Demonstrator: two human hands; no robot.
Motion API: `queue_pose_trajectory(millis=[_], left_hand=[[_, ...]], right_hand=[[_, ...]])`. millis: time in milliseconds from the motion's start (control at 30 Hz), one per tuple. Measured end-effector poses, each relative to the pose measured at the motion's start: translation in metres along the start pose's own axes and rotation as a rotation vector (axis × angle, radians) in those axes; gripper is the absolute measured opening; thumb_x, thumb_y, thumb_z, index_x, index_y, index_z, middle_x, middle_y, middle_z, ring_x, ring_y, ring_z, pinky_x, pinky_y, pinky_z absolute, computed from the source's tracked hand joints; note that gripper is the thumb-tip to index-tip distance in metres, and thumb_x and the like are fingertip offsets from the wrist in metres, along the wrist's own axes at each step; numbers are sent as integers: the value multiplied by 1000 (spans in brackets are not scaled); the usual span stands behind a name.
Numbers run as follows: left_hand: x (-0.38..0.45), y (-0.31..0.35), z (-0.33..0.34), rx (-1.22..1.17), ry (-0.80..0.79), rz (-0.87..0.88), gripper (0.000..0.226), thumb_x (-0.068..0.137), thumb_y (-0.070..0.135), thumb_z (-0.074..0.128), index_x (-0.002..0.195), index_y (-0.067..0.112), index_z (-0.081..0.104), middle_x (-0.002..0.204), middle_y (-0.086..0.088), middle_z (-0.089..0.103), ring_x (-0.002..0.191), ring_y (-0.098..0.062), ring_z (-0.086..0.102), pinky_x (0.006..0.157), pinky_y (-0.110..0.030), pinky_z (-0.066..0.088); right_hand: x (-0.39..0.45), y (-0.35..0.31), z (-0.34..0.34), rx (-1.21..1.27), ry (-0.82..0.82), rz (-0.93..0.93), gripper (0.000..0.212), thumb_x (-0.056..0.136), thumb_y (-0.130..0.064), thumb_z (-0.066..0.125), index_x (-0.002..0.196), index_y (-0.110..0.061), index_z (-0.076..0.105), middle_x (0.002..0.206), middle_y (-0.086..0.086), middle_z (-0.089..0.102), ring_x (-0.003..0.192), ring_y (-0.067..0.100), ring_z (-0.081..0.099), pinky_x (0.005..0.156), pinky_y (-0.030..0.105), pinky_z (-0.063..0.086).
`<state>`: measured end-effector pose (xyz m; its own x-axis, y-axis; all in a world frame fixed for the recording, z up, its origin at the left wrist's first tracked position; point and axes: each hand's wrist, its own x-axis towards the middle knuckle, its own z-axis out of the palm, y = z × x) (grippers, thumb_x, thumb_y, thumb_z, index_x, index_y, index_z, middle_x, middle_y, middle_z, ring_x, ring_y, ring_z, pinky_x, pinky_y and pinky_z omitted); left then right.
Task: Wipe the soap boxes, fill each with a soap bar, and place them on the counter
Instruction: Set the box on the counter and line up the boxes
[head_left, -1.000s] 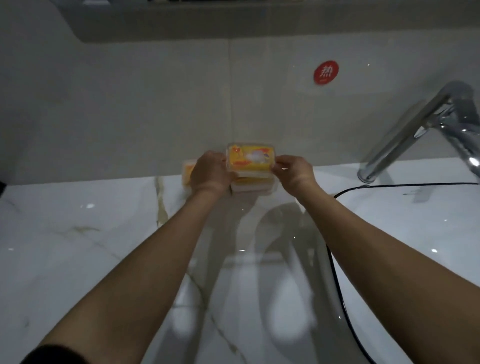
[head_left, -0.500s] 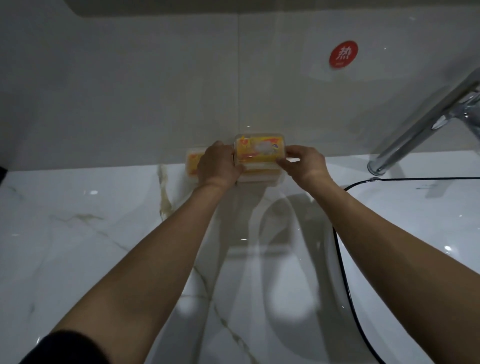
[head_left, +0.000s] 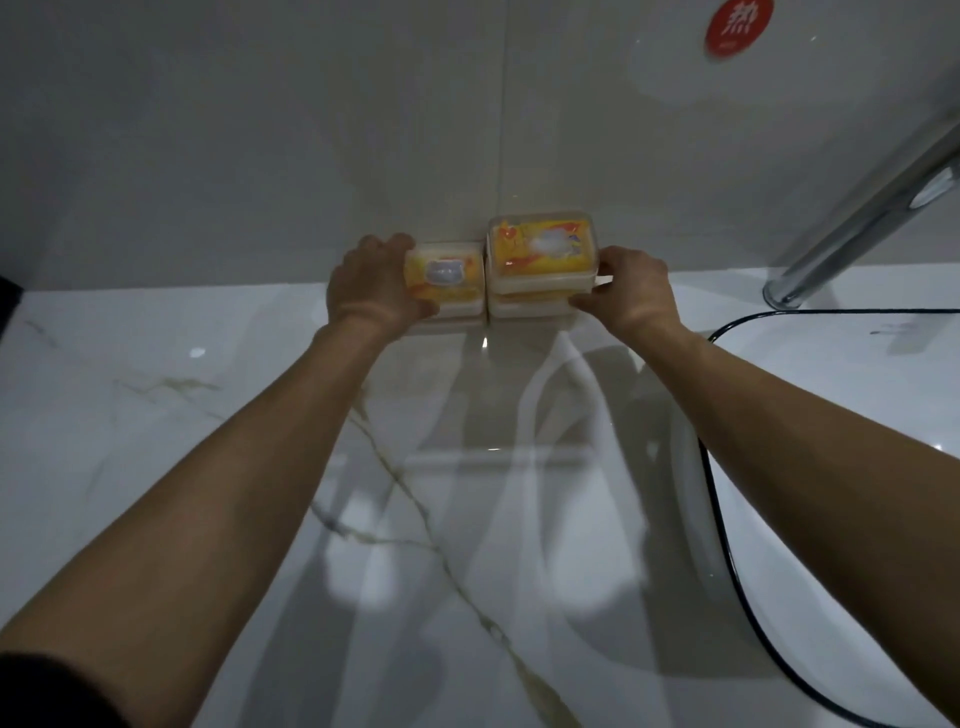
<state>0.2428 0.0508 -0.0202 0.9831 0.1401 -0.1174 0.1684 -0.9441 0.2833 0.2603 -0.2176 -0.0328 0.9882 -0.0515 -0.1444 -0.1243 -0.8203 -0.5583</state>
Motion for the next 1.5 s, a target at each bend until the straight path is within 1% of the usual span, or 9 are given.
queue_pose_trajectory(millis=[100, 300, 400, 467, 633, 933, 1133, 1267, 1500], left_hand=[[-4, -8, 7, -41, -46, 20, 77, 73, 37, 85, 139, 22, 48, 131, -16, 54, 121, -36, 52, 96, -42, 45], [0, -8, 13, -96, 35, 38, 62, 77, 33, 83, 132, 17, 57, 127, -18, 55, 118, -36, 53, 95, -37, 44], [0, -5, 14, 19, 51, 49, 64, 75, 40, 82, 130, 20, 57, 129, -15, 52, 114, -37, 55, 93, -40, 46], [1, 4, 15, 84, 127, 109, 63, 74, 47, 79, 128, 22, 58, 130, -12, 52, 114, -35, 53, 93, -41, 44], [3, 45, 23, 36, 135, 231, 36, 81, 44, 69, 106, 17, 70, 111, -9, 66, 109, -32, 56, 85, -36, 41], [6, 55, 36, -13, 145, 243, 37, 87, 37, 69, 117, 15, 69, 121, -9, 61, 115, -30, 51, 89, -38, 42], [8, 55, 37, 17, 141, 245, 35, 83, 34, 70, 112, 13, 70, 119, -11, 61, 112, -33, 53, 86, -38, 43], [10, 53, 39, 58, 126, 248, 44, 74, 31, 79, 114, 14, 68, 120, -10, 61, 113, -32, 53, 88, -38, 43], [7, 54, 40, 72, 167, 241, 35, 79, 24, 72, 113, 13, 69, 122, -9, 60, 114, -31, 52, 90, -40, 43]], right_hand=[[-2, -1, 7, -42, 23, 11, 42, 79, -25, 83, 115, -10, 66, 112, 11, 71, 102, 30, 67, 92, 39, 54], [0, -8, 17, -97, 67, 24, 36, 82, -26, 80, 110, -9, 67, 110, 13, 71, 101, 33, 65, 86, 36, 51], [0, -9, 17, -95, 72, 31, 36, 83, -27, 79, 111, -9, 67, 111, 13, 71, 102, 32, 66, 88, 37, 52], [-2, -8, 15, -65, 76, 25, 36, 83, -27, 79, 113, -9, 68, 112, 11, 71, 103, 30, 66, 91, 37, 52], [-4, -3, 13, -29, 65, 15, 33, 86, -22, 77, 115, -8, 70, 113, 9, 72, 105, 26, 68, 98, 39, 52], [-4, 1, 16, -9, 103, 7, 25, 83, -15, 77, 106, -6, 71, 105, 10, 75, 99, 26, 70, 94, 38, 54], [-4, 1, 19, -70, 153, 11, 20, 81, -12, 73, 100, -6, 68, 99, 12, 74, 95, 31, 69, 86, 36, 54], [-5, 0, 23, -64, 168, 20, 19, 84, -15, 72, 101, -6, 68, 98, 12, 74, 93, 32, 69, 87, 43, 55], [-4, 1, 23, -59, 164, 10, 20, 85, -13, 73, 103, -7, 69, 100, 12, 74, 94, 31, 69, 89, 42, 56]])
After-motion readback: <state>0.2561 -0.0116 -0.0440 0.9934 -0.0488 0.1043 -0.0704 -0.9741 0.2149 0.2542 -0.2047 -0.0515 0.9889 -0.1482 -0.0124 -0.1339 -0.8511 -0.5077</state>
